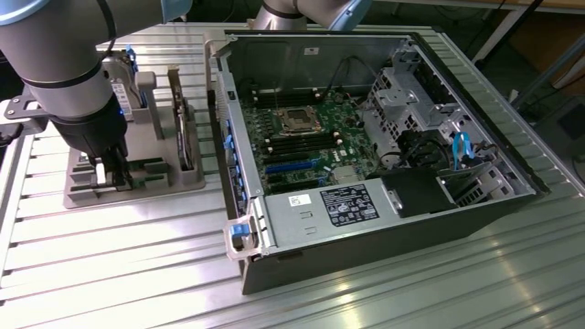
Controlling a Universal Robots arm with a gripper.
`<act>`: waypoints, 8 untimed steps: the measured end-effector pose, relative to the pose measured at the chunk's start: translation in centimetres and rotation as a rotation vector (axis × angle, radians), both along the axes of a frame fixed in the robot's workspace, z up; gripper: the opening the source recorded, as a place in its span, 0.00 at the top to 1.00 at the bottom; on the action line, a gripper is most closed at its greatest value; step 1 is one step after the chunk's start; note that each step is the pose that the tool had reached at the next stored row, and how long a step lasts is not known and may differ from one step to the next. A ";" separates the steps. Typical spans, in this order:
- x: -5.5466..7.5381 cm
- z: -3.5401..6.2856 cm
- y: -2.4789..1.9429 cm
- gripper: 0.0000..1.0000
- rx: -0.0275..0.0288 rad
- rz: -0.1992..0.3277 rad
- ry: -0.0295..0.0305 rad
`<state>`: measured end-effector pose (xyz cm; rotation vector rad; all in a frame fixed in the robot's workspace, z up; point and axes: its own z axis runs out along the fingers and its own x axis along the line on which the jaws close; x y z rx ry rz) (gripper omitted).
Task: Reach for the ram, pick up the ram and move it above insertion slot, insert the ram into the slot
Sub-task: 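Pick up the ram and move it above insertion slot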
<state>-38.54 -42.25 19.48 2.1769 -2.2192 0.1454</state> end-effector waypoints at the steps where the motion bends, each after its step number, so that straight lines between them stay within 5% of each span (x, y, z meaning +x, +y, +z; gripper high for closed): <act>1: 0.0 0.00 0.00 0.86 -0.0001 0.000 0.0000; 8: 0.0 0.01 0.10 0.86 -0.0001 0.000 -0.0003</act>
